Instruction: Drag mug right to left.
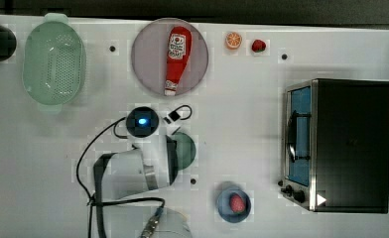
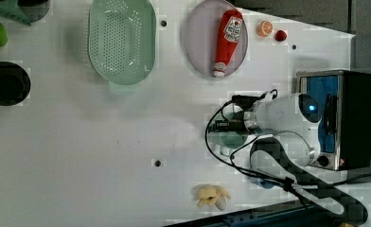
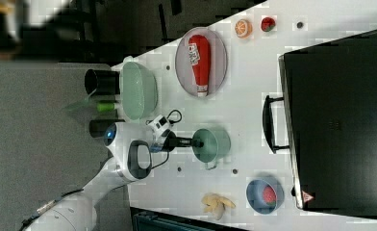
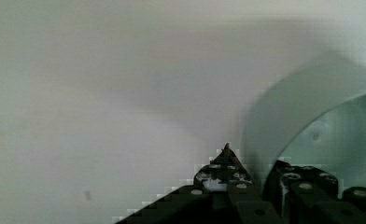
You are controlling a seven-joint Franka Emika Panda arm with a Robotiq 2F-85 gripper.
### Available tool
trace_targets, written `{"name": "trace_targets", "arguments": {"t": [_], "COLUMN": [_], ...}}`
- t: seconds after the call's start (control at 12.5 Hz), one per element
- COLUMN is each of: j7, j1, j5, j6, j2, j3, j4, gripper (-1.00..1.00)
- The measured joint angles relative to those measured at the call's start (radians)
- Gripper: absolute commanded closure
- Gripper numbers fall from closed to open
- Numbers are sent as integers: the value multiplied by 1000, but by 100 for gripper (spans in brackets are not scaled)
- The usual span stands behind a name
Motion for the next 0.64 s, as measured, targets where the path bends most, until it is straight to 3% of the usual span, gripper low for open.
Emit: {"name": "trace_targets", "arguments": {"t": [0.4, 0.64], "j7": [54, 150], "j1": [48, 83], "j5": [-11, -10], "j6": [26, 27], "j2": [8, 67], "j3": [45, 72], "j4": [21, 100], "gripper": [65, 65]}}
